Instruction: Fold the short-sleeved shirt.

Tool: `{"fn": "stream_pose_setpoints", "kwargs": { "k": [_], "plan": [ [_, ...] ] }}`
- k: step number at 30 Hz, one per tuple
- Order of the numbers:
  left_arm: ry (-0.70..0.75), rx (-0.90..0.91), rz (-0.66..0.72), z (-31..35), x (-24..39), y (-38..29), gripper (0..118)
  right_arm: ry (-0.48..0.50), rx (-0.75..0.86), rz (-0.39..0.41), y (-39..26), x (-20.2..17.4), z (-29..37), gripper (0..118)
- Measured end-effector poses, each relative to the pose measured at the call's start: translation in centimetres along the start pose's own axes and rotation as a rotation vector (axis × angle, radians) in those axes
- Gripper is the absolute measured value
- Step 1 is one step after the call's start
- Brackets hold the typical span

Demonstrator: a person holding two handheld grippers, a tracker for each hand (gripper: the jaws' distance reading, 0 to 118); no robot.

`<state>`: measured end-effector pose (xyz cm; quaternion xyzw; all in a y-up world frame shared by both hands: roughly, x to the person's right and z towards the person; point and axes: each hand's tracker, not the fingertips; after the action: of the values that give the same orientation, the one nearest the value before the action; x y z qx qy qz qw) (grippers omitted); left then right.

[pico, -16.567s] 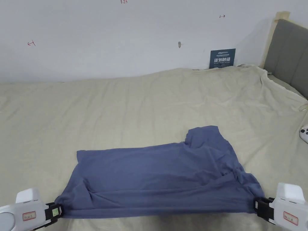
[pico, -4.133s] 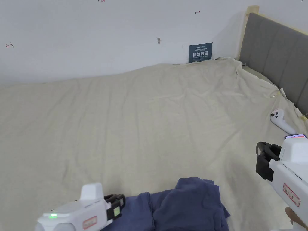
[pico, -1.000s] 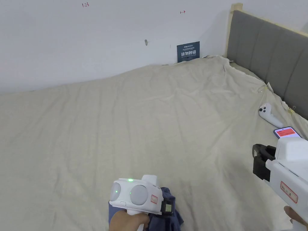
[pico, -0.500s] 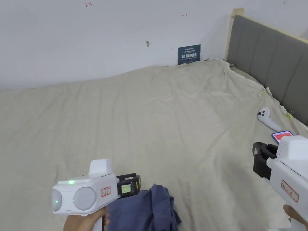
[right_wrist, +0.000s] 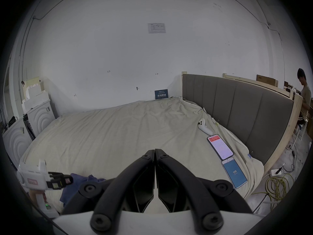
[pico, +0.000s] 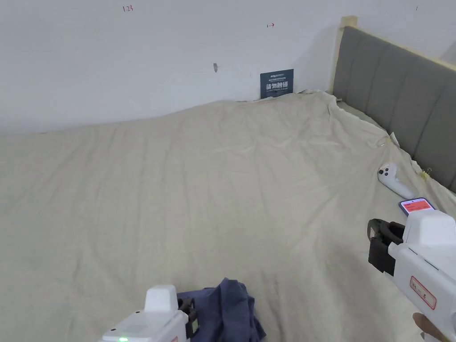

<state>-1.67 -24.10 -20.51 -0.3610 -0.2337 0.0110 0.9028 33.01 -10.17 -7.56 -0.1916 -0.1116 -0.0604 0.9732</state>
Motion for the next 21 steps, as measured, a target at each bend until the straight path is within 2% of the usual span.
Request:
{"fn": "stream_pose_setpoints", "kwargs": {
  "k": [9, 13, 19, 21],
  "plan": [
    [-0.085, -0.060, -0.098, -4.3, 6.7, -1.8, 0, -0.020, -0.005, 0.025, 0.3, 1.2, 0.1, 0],
    [-0.127, -0.100, -0.203, -5.3, 9.2, -2.8, 0, -0.026, 0.003, 0.021, 0.4, 1.6, 0.1, 0],
    [-0.141, -0.091, -0.174, -4.8, 8.6, -2.5, 0, -0.031, 0.006, 0.021, 0.5, 1.5, 0.4, 0],
    [-0.139, -0.006, -0.150, -3.3, 8.3, -1.7, 0, -0.029, 0.020, 0.024, 0.6, 1.3, 0.6, 0]
  ]
}}
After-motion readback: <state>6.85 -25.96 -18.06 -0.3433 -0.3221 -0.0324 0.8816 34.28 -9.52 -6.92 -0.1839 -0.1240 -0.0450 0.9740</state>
